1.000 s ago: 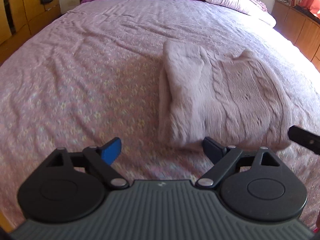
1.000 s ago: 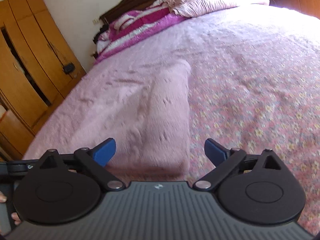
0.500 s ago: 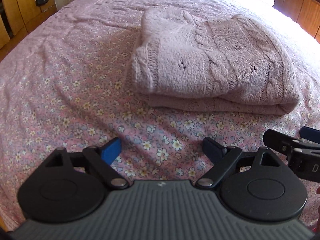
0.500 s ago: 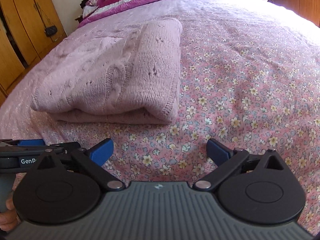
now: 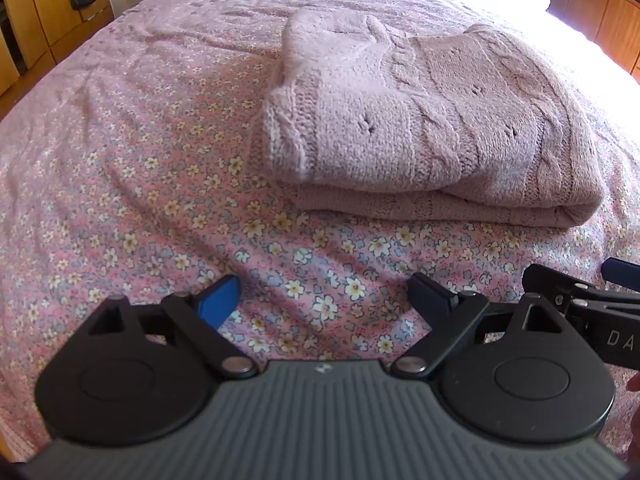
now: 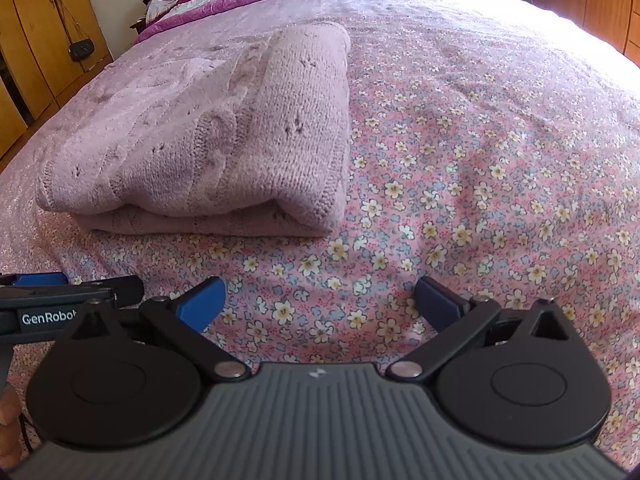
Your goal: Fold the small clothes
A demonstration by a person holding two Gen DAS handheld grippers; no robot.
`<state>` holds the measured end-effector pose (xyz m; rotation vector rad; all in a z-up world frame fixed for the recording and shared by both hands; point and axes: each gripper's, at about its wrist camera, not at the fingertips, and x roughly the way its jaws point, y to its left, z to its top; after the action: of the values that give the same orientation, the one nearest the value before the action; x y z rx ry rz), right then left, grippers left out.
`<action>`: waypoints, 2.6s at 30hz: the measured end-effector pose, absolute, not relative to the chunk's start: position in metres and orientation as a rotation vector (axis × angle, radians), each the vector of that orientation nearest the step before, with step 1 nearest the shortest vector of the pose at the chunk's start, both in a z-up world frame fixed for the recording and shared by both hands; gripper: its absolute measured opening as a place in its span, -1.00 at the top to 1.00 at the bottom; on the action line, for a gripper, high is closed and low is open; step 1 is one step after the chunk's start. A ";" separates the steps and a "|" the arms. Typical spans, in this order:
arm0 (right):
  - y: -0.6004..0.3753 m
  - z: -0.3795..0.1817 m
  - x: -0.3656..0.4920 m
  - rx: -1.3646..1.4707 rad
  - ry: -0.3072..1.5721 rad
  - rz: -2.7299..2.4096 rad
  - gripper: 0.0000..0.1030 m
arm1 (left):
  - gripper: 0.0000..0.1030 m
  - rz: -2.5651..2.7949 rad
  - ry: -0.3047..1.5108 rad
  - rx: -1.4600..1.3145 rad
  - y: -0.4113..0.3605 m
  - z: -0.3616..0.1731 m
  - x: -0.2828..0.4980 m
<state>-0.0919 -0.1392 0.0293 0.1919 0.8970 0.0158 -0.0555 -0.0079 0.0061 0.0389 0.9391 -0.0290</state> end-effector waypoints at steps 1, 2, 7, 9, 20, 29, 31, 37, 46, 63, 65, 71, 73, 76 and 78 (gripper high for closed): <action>-0.139 0.029 -0.092 0.194 0.898 0.015 -1.00 | -0.81 -0.028 0.939 0.039 -0.008 0.006 -0.056; -0.139 0.029 -0.091 0.197 0.898 0.014 -1.00 | -0.81 -0.027 0.939 0.038 -0.008 0.006 -0.056; -0.138 0.029 -0.090 0.195 0.900 0.011 -1.00 | -0.81 -0.027 0.935 0.045 -0.009 0.005 -0.056; -0.139 0.028 -0.090 0.199 0.899 0.012 -1.00 | -0.81 -0.027 0.935 0.045 -0.009 0.005 -0.056; -0.140 0.028 -0.091 0.202 0.897 0.014 -1.00 | -0.81 -0.027 0.931 0.048 -0.009 0.003 -0.056; -0.140 0.028 -0.091 0.199 0.896 0.015 -1.00 | -0.80 -0.025 0.925 0.053 -0.010 0.003 -0.057; -0.140 0.028 -0.091 0.199 0.896 0.014 -1.00 | -0.80 -0.026 0.924 0.053 -0.010 0.003 -0.057; -0.139 0.028 -0.091 0.199 0.896 0.014 -1.00 | -0.80 -0.026 0.925 0.052 -0.010 0.003 -0.057; -0.139 0.028 -0.091 0.199 0.895 0.014 -1.00 | -0.81 -0.026 0.925 0.053 -0.010 0.003 -0.058; -0.139 0.028 -0.092 0.199 0.895 0.013 -1.00 | -0.81 -0.026 0.924 0.053 -0.010 0.003 -0.058; -0.139 0.028 -0.092 0.199 0.895 0.013 -1.00 | -0.81 -0.025 0.924 0.053 -0.010 0.003 -0.058; -0.139 0.028 -0.092 0.199 0.895 0.013 -1.00 | -0.81 -0.025 0.924 0.053 -0.010 0.003 -0.058; -0.139 0.028 -0.092 0.198 0.895 0.013 -1.00 | -0.81 -0.026 0.924 0.054 -0.010 0.003 -0.058; -0.139 0.028 -0.092 0.198 0.895 0.013 -1.00 | -0.81 -0.026 0.924 0.052 -0.010 0.003 -0.058; -0.139 0.028 -0.092 0.198 0.895 0.013 -1.00 | -0.81 -0.026 0.923 0.053 -0.010 0.003 -0.059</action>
<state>-0.0919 -0.1388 0.0282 0.1976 0.8949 0.0128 -0.0586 -0.0103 0.0032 0.0529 0.9234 -0.0258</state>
